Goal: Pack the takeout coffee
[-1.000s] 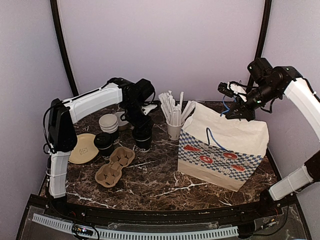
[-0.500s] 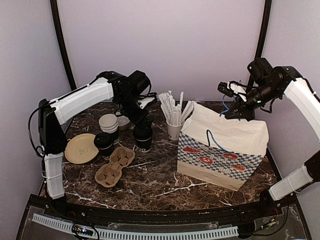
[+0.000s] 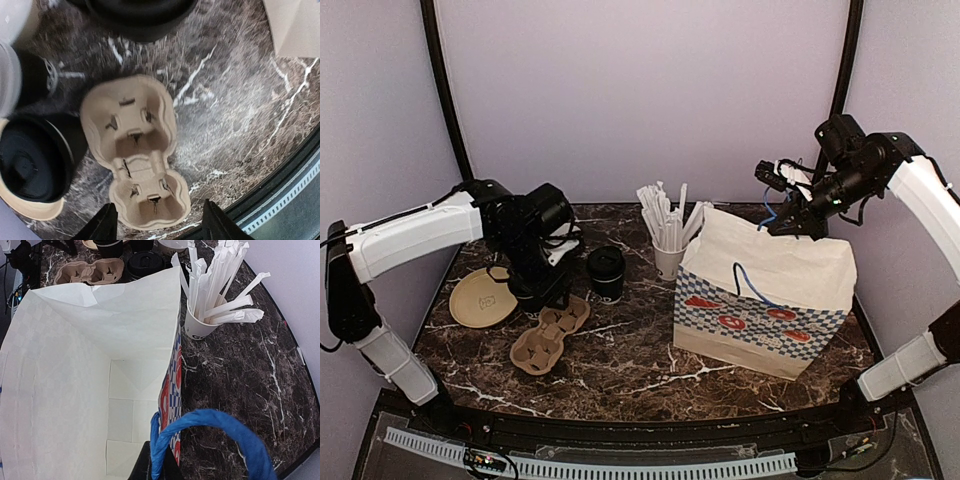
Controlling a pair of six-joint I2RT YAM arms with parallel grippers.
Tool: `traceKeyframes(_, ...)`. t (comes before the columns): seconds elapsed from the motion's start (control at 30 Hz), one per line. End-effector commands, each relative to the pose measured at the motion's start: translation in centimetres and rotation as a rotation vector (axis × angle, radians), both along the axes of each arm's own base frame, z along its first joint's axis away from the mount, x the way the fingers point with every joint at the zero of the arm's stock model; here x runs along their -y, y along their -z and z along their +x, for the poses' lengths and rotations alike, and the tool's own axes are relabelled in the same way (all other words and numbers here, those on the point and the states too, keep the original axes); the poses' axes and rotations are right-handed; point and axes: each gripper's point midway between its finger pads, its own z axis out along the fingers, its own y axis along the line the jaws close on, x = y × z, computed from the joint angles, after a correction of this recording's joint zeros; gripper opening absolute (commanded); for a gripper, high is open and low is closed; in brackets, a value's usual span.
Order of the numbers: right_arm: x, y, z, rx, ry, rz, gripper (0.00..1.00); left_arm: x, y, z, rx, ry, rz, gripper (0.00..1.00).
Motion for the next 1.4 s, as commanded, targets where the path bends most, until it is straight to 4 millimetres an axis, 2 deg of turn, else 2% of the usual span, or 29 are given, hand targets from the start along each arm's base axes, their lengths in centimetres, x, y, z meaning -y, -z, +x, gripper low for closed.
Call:
traceKeyframes(0.0,-0.3,-0.6,0.0,0.013,-0.007,0.032,0.00,-0.7,3.6,-1.7,-0.090,-0.094,-0.003,0.59)
traceKeyframes(0.17,-0.4,-0.7,-0.1,0.014,-0.008,0.040,0.00,-1.3,7.2,-2.0,-0.136,-0.122,0.047,0.59)
traceKeyframes(0.33,-0.4,-0.8,-0.1,0.011,-0.006,0.041,0.00,-1.3,8.8,-1.8,-0.148,-0.121,0.075,0.56)
traceKeyframes(0.6,-0.4,-0.6,-0.1,0.007,-0.001,0.039,0.00,-2.8,10.2,-0.4,-0.119,-0.146,0.131,0.56)
traceKeyframes(0.83,-0.4,-0.4,0.0,0.000,0.002,0.039,0.00,-3.6,11.2,0.0,-0.126,-0.166,0.144,0.51)
traceKeyframes(1.1,-0.5,-0.3,0.3,-0.003,0.003,0.036,0.00,-3.4,12.3,-0.7,-0.182,-0.154,0.131,0.49)
traceKeyframes(1.37,-0.5,0.0,0.3,-0.009,0.002,0.034,0.00,-3.3,12.8,-1.2,-0.208,-0.151,0.124,0.40)
